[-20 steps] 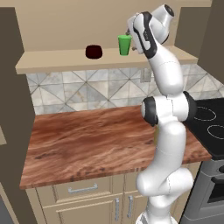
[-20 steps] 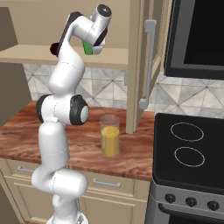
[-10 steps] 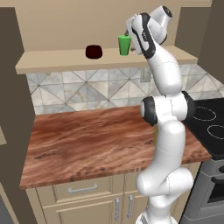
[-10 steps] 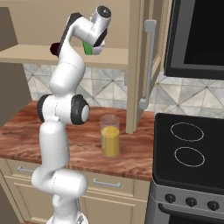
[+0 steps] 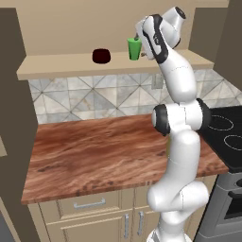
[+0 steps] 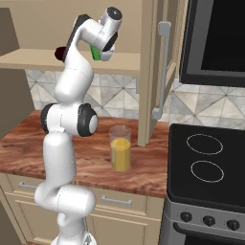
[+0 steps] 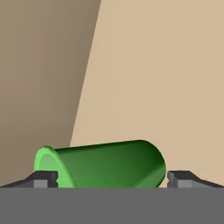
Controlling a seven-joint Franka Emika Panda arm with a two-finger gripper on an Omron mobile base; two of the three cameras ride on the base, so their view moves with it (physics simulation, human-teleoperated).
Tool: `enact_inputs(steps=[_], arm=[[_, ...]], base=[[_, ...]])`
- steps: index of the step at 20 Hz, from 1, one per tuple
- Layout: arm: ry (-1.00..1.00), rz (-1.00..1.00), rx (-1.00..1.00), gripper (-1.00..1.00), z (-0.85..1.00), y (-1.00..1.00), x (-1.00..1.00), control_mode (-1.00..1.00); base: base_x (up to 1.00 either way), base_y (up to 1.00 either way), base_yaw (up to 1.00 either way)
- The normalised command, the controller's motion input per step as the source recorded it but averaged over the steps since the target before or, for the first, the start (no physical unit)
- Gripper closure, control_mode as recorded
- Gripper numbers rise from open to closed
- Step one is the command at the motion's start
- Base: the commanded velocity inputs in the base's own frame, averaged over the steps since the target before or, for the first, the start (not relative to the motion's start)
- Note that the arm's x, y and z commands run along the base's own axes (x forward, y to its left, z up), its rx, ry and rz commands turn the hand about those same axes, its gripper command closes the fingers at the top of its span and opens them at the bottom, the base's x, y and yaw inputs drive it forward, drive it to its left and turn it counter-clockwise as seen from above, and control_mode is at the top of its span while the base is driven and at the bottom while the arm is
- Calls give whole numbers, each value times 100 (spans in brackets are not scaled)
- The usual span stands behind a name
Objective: There is a tray on the dining counter. Grab the cup, mug, and pitcher and place them on the tray. The pitcher may be placed next to the tray if it cannot fit the tray.
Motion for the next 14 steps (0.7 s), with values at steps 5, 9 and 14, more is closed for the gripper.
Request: enact_inputs(steps=[5,9,14], arm=[[1,2,0,100,-16,0,0,-100],[0,2,0,100,-9,0,0,-100],[0,0,0,100,-6,0,0,-100]], base=[[0,0,0],[0,0,0],[0,0,0]])
